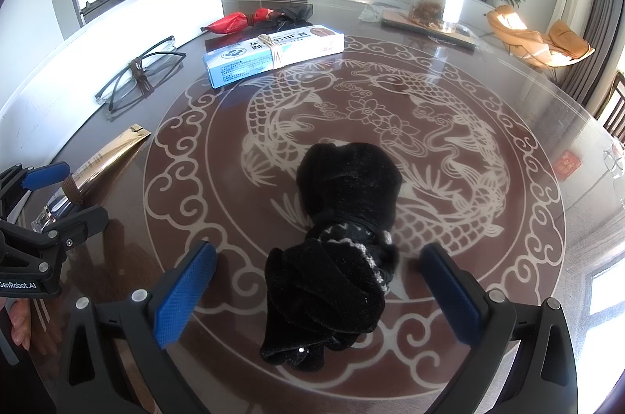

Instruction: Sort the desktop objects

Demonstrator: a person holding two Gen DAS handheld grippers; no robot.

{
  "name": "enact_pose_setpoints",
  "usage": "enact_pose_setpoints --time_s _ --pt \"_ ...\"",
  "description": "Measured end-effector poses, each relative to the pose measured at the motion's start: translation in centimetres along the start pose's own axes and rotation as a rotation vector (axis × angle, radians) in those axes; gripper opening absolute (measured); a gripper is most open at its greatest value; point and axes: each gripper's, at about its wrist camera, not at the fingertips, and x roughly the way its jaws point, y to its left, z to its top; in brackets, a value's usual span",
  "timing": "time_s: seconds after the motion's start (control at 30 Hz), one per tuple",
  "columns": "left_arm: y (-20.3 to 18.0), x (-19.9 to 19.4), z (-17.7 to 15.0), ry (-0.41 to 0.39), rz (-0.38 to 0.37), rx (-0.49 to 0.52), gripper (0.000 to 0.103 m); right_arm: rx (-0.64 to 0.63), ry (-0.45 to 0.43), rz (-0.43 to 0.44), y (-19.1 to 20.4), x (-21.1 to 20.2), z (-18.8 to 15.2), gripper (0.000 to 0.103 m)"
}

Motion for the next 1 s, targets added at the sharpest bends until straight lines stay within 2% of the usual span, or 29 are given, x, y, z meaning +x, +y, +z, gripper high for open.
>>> enact_pose_setpoints --time_s 1.0 --pt "0.08 0.14 0.2 0.004 -0.015 0.0 0.103 0.001 0.001 0.001 -0.03 0.0 -0.03 0.103"
